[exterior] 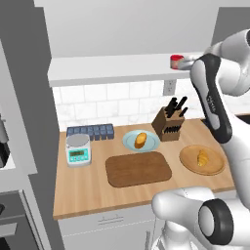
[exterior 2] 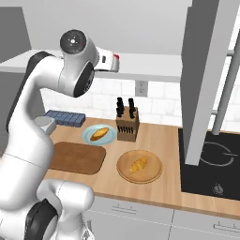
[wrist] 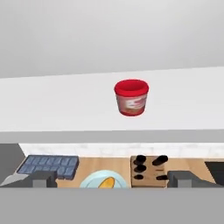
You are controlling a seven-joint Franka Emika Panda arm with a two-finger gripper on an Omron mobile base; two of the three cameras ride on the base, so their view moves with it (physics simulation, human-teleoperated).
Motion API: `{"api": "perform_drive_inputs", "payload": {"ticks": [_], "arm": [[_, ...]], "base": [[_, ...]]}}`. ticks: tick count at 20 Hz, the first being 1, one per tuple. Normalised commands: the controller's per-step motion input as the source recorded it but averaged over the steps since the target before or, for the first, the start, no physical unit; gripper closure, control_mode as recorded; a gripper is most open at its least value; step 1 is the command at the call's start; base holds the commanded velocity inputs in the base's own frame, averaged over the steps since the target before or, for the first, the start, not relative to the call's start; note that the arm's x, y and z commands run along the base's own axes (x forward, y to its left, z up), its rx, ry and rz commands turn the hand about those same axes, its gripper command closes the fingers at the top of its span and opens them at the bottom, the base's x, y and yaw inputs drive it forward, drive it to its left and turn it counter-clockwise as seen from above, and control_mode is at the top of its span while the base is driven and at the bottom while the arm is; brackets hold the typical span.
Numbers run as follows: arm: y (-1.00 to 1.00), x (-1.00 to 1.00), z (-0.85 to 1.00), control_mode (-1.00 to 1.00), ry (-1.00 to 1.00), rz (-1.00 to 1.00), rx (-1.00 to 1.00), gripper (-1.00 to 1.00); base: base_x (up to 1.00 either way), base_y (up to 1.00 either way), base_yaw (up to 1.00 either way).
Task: From the different types of pastries on the counter, select a croissant and place it on the cutting board. Then retrieve a jar of jam from the cabinet and place it alongside the croissant on the cutting board.
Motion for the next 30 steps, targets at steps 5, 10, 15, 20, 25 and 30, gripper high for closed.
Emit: {"api": "perform_drive_inputs", "payload": {"ticks": [5,10,15,20,25,30], "arm": [[0.25,0.38,0.03,-1.00,0.00,-0.04,-0.15,-1.00],[-0.15,0.41,0.00,-1.00,-0.03,0.00,-0.10,-1.00],[-0.25,0.35,0.00,-1.00,0.00,0.01,-0.03,-1.00],[-0.01,0.40,0.01,-1.00,0.02,-0.02,0.00,-1.00],[-0.01,0.41,0.01,-1.00,0.08,-0.02,0.00,-1.00],[-0.08,0.44,0.09,-1.00,0.09,0.00,0.00,-1.00]], "base": [[0.00,0.00,0.00],[0.00,0.00,0.00],[0.00,0.00,0.00],[0.00,0.00,0.00],[0.00,0.00,0.00],[0.00,0.00,0.00]]}}
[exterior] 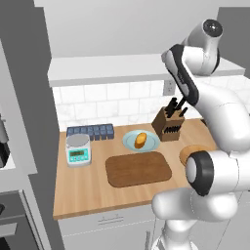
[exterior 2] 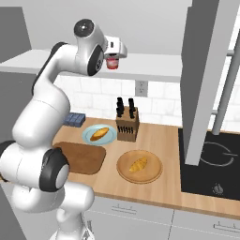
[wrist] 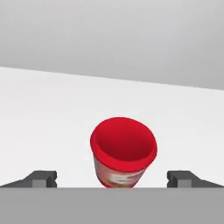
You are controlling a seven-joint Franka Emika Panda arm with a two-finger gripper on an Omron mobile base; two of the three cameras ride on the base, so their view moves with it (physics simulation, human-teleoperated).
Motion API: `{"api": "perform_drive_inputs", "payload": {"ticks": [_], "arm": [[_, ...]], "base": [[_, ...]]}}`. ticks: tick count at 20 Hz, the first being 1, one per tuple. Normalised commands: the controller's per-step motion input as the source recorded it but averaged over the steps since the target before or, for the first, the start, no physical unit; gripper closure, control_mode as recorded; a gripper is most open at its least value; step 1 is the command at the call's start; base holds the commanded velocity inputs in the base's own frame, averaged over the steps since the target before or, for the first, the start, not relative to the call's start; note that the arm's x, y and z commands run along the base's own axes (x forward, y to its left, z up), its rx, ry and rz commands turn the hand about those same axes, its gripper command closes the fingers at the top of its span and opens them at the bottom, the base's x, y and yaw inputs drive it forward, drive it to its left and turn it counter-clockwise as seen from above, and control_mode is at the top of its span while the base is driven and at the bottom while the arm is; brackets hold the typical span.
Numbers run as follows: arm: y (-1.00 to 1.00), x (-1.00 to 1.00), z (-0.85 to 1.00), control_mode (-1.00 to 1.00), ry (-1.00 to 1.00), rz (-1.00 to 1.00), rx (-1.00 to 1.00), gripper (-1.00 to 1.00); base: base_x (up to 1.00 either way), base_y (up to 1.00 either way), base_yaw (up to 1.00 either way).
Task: From the different types of pastries on the counter, select a croissant and place it on the cutting board. Then retrieve a jar of jam from the cabinet and place it alongside the croissant on the cutting board.
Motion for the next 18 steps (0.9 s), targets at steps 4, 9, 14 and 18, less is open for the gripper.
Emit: {"api": "perform_drive_inputs", "payload": {"ticks": [4,9,14,18], "arm": [[-0.19,0.25,0.03,-1.00,0.00,0.00,0.00,-1.00],[-0.09,0.04,-0.01,-1.00,0.03,0.00,0.00,-1.00],[0.01,0.00,-0.09,-1.00,0.08,-0.02,-0.02,-1.00],[0.09,0.00,-0.02,-1.00,0.01,0.00,-0.06,-1.00]], "base": [[0.00,0.00,0.00],[0.00,0.00,0.00],[0.00,0.00,0.00],[0.00,0.00,0.00]]}}
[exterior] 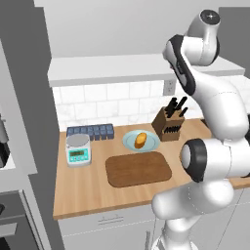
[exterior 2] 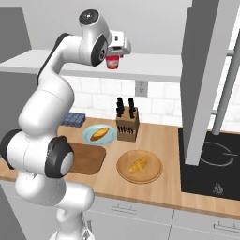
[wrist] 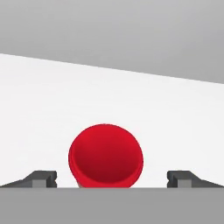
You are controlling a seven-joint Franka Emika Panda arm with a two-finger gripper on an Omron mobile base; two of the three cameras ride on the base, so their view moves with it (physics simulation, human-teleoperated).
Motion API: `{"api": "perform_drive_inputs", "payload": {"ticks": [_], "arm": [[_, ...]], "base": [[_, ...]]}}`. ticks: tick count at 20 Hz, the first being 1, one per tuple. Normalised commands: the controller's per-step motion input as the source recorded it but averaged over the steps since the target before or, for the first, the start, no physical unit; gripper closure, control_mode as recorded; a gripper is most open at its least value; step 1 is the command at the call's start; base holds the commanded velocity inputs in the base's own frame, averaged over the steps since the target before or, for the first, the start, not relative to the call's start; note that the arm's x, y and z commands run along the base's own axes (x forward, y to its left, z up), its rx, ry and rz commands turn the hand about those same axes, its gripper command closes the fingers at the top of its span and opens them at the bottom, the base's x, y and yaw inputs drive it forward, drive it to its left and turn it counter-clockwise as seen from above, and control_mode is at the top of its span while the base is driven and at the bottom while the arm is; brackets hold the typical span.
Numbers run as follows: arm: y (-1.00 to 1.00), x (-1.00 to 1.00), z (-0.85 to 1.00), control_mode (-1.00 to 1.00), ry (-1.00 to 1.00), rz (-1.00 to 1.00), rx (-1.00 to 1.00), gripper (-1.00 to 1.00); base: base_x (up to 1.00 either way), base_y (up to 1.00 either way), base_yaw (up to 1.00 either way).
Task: From the different types of pastries on the counter, select a croissant and place it on the cutting board. Then retrieve a jar of jam from the cabinet and place it alongside the croissant on the cutting board.
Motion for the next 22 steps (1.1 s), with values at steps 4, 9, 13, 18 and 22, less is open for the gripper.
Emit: {"api": "perform_drive_inputs", "payload": {"ticks": [4,9,13,18,22], "arm": [[0.22,0.00,-0.05,-1.00,0.00,0.00,-0.09,-1.00],[0.00,0.00,-0.10,-1.00,0.00,0.00,-0.02,-1.00],[-0.01,0.00,-0.20,-1.00,0.00,-0.01,0.00,-1.00],[0.00,0.14,-0.19,-1.00,0.02,-0.02,0.00,-1.00],[0.00,0.47,-0.18,-1.00,0.03,0.00,-0.02,-1.00]], "base": [[0.00,0.00,0.00],[0.00,0.00,0.00],[0.00,0.00,0.00],[0.00,0.00,0.00],[0.00,0.00,0.00]]}}
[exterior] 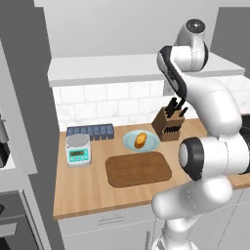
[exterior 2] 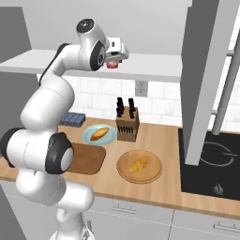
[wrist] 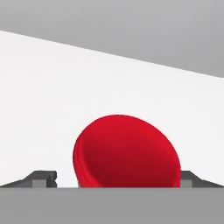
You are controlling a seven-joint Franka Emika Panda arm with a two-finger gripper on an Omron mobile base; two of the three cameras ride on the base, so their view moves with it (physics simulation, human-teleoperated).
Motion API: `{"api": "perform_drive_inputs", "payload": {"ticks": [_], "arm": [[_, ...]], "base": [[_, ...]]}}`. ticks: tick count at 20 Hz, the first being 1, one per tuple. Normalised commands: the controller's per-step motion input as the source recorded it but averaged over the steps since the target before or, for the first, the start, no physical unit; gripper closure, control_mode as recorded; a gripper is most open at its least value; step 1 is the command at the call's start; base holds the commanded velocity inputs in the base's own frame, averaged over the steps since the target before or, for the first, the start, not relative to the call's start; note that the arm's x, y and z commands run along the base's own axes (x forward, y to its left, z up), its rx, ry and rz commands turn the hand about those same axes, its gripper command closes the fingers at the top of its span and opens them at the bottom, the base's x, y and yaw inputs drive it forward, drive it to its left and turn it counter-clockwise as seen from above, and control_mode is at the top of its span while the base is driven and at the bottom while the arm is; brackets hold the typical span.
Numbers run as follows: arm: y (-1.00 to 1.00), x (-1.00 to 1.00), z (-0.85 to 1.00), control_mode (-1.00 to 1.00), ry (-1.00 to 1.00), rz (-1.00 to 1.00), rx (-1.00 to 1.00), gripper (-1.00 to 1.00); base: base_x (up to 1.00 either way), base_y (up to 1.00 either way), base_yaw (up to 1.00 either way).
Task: From the different types of pastries on the counter, select a croissant and place it on the cutting board. Then retrieve a jar of jam from the cabinet and place it alongside the croissant on the cutting board.
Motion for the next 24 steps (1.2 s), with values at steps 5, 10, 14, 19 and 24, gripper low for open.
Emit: {"api": "perform_drive_inputs", "payload": {"ticks": [5,10,14,19,24], "arm": [[-0.09,0.45,-0.02,-1.00,0.00,0.00,0.00,-1.00],[-0.01,0.02,0.00,-1.00,0.04,0.00,0.00,1.00],[0.00,0.00,0.00,-1.00,0.08,0.00,0.00,1.00],[-0.01,-0.29,0.11,-1.00,0.01,0.00,0.01,1.00],[0.00,-0.71,0.00,-1.00,-0.06,0.00,0.00,1.00]], "base": [[0.00,0.00,0.00],[0.00,0.00,0.00],[0.00,0.00,0.00],[0.00,0.00,0.00],[0.00,0.00,0.00]]}}
